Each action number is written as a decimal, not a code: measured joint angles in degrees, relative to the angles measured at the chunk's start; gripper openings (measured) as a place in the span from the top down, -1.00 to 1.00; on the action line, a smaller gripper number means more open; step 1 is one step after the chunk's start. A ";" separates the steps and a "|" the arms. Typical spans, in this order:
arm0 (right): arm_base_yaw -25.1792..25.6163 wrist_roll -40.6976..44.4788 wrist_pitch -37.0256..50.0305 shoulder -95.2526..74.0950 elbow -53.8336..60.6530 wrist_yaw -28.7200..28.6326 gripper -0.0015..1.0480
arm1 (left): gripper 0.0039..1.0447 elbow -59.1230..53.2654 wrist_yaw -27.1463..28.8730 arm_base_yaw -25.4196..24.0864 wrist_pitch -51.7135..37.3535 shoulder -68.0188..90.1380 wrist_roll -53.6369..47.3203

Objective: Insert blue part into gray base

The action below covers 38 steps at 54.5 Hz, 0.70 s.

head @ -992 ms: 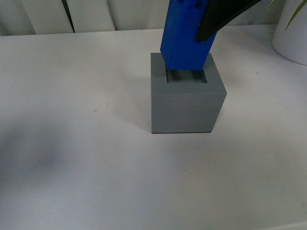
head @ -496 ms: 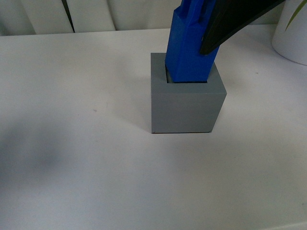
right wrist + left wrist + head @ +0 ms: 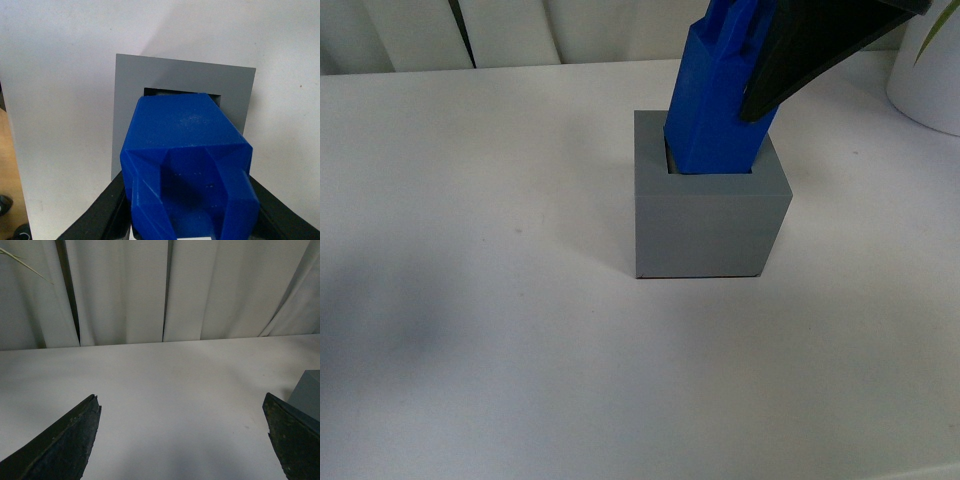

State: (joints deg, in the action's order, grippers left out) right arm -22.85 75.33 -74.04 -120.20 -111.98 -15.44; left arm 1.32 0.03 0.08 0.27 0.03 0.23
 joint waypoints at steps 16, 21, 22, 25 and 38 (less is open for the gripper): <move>0.04 0.02 0.02 -0.04 0.28 0.90 0.11 | -0.89 0.00 0.00 0.00 0.00 0.00 -0.02; 0.00 0.11 -0.17 -0.13 0.24 1.75 0.11 | -0.89 0.00 -0.02 0.00 0.00 0.00 -0.02; -0.07 0.11 -0.17 -0.15 0.24 1.88 0.11 | -0.89 0.00 -0.02 0.00 0.00 0.00 -0.02; -0.11 0.24 -0.09 -0.20 0.28 2.05 0.11 | -0.89 0.00 -0.02 0.00 0.00 0.00 -0.02; -0.33 0.33 1.42 -0.20 1.44 1.84 0.11 | -0.89 0.00 -0.02 0.00 0.00 0.00 -0.02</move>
State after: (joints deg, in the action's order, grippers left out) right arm -23.18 75.66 -72.62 -120.40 -110.54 -13.61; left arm 1.32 0.01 0.08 0.27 0.03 0.21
